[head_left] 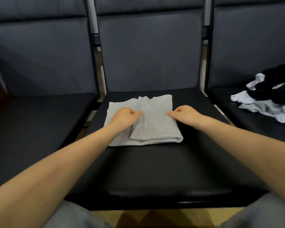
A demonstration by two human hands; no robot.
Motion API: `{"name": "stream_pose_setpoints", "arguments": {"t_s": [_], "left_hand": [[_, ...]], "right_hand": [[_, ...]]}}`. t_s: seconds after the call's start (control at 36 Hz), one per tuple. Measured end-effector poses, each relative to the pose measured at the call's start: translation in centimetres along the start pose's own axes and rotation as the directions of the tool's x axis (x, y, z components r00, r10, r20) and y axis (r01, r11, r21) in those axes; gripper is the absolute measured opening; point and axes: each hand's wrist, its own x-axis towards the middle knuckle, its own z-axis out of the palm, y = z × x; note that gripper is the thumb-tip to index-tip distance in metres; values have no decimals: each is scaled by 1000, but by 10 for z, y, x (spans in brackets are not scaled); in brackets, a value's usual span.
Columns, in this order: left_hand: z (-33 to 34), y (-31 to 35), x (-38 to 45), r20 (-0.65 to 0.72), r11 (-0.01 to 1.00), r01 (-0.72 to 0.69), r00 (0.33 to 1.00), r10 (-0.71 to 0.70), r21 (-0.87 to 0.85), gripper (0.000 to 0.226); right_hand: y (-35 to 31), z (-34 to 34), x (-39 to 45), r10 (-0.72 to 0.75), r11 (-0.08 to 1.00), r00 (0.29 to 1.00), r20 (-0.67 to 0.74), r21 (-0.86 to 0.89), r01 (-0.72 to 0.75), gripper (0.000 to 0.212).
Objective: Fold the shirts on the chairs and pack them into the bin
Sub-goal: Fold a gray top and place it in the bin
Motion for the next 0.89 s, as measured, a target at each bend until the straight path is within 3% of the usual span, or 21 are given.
{"name": "stream_pose_setpoints", "arguments": {"t_s": [0.14,0.22,0.28,0.36,0.42,0.56,0.64,0.78,0.83,0.89], "left_hand": [[7,22,9,61,998,32,998,-35,51,47],[16,24,7,-54,997,-74,996,74,4,18],[19,26,4,-137,989,-124,984,111,-84,18],[17,30,4,-133,974,-57,991,28,-217,12],[14,30,6,-106,976,-13,994,-11,-215,12],[11,12,-2,-57,996,-54,997,58,73,41],[11,5,-8,-71,987,-144,986,149,78,71],[-1,-3,-11,-72,984,-137,989,129,-111,87],[-5,-6,-11,-50,985,-132,991,127,-115,86],[-9,-6,-14,-27,986,-162,987,161,-30,79]], "right_hand": [[-2,8,-3,-29,987,997,-69,-160,18,51],[-1,7,-2,-35,986,997,-66,-167,23,52],[0,7,1,-41,992,997,-63,-122,33,56],[-1,6,3,-38,997,997,-70,-70,33,53],[-2,6,4,-19,997,997,-81,-70,13,57],[-8,17,1,12,976,996,-87,-216,-31,54],[-14,23,-2,21,967,996,-85,-251,-42,53],[-23,23,-5,58,994,997,-46,-86,-62,33],[-27,22,-5,54,993,998,-32,110,-51,22],[-31,20,-5,92,926,996,14,366,-91,20]]}}
